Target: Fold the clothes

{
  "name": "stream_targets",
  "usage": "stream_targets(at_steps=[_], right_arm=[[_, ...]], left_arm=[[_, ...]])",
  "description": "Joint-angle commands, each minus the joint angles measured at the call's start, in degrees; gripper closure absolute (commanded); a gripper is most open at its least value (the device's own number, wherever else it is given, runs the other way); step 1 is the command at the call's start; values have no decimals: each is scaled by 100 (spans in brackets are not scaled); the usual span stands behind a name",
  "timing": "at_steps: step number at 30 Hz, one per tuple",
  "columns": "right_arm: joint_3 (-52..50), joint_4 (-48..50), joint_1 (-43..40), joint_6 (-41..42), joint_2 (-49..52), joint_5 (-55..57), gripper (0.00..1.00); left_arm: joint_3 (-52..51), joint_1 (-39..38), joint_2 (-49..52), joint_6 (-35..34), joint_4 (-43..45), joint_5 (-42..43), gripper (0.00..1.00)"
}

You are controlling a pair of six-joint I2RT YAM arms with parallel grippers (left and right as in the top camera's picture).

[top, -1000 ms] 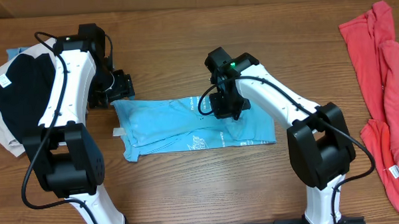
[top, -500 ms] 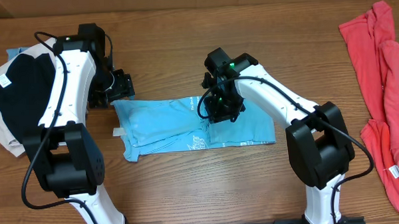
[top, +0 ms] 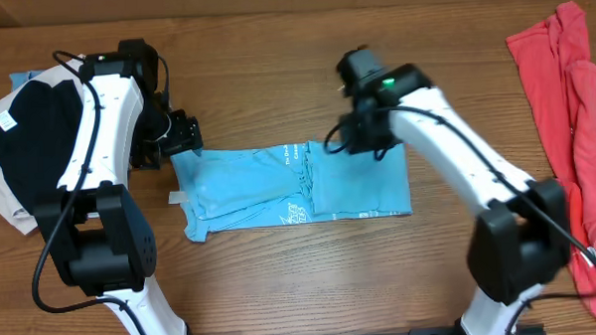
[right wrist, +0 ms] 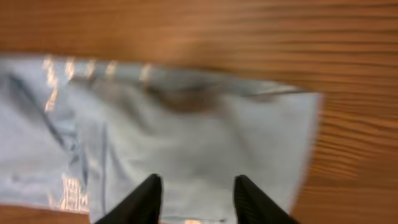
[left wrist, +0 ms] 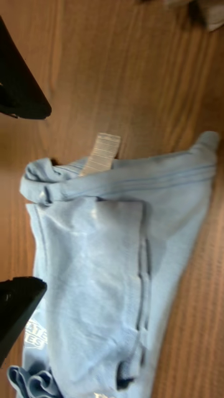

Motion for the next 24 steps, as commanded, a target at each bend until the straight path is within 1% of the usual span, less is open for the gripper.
stream_targets(at_steps=[1,5,10,17,20,23,24], right_arm=[[229,-2,-490,280,-728,551,52],[229,-229,-1005,256,-896,549,50],[227,-614,-1482,260,-896,529,50],[227,-695,-1602,269,-896,507,50],[227,-693,-1602,284,-896,507,50],[227,-695,-1602,400,-896,505,50],[227,-695,-1602,413,-896,496,50]], left_arm=[[-149,-7,59,28,-90,81,15],[-592,-13,59,26,120,85,15],[-1423,-39,59,28,730,83,14],[-2476,-39,59,74,2044,142,14],[-2837,-39,61,142,2470,299,15],[-3110,-39,61,195,2839,435,20],[-3180,-39,61,238,2966,463,27]])
